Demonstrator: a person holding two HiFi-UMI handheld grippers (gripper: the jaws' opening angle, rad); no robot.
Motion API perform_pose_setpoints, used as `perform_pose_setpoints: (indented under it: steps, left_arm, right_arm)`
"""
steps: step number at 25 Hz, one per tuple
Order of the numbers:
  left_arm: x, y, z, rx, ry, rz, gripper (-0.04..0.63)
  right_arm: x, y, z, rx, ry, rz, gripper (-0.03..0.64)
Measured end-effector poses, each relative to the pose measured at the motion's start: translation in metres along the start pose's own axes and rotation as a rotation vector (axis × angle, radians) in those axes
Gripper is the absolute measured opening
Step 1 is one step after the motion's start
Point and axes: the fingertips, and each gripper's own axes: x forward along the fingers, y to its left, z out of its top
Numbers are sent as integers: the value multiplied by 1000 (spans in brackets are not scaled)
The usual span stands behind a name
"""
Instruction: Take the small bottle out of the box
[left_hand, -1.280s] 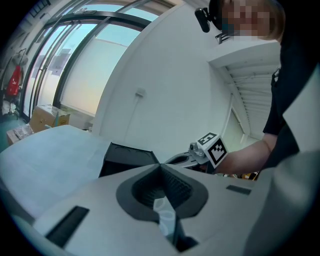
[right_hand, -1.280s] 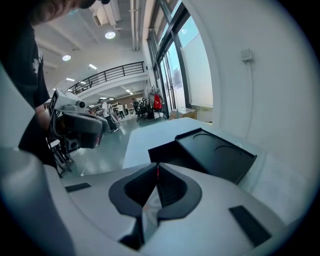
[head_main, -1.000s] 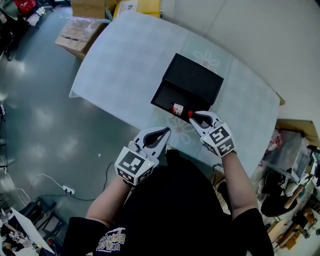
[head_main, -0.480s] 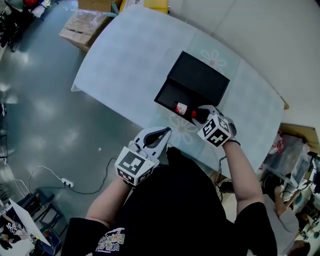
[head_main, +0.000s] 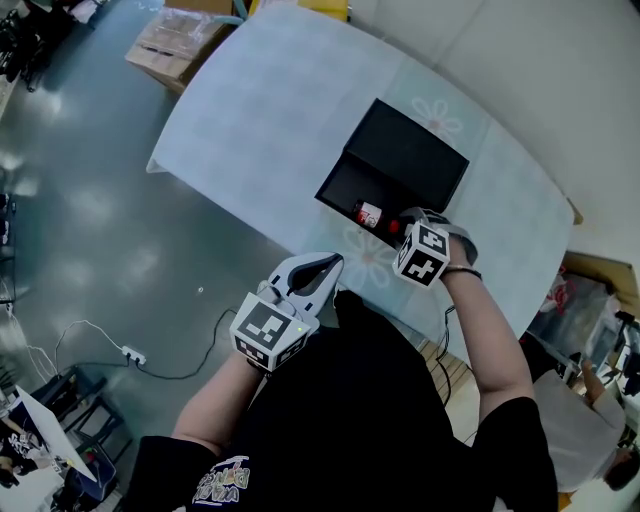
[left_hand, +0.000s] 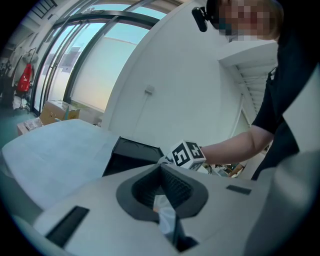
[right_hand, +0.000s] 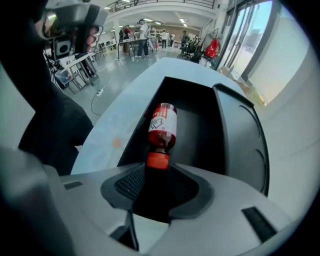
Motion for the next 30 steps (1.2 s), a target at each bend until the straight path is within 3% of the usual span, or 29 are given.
perform_pose_setpoints:
  steps: [5, 15, 20, 30]
  left_arm:
    - [-1, -3, -4, -1, 2, -4, 29]
    - [-14, -4, -4, 1, 0, 8, 28]
    - [-22, 0, -4, 5, -6, 14, 29]
    - [-36, -13, -1, 31, -26, 1, 29]
  right_arm:
    - [8, -2, 1, -64, 42, -23, 163]
    - [13, -9, 15, -36, 26, -64, 152]
    - [3, -8, 21, 34, -25, -66, 147]
    - [-35, -6, 33, 123, -157, -153, 146]
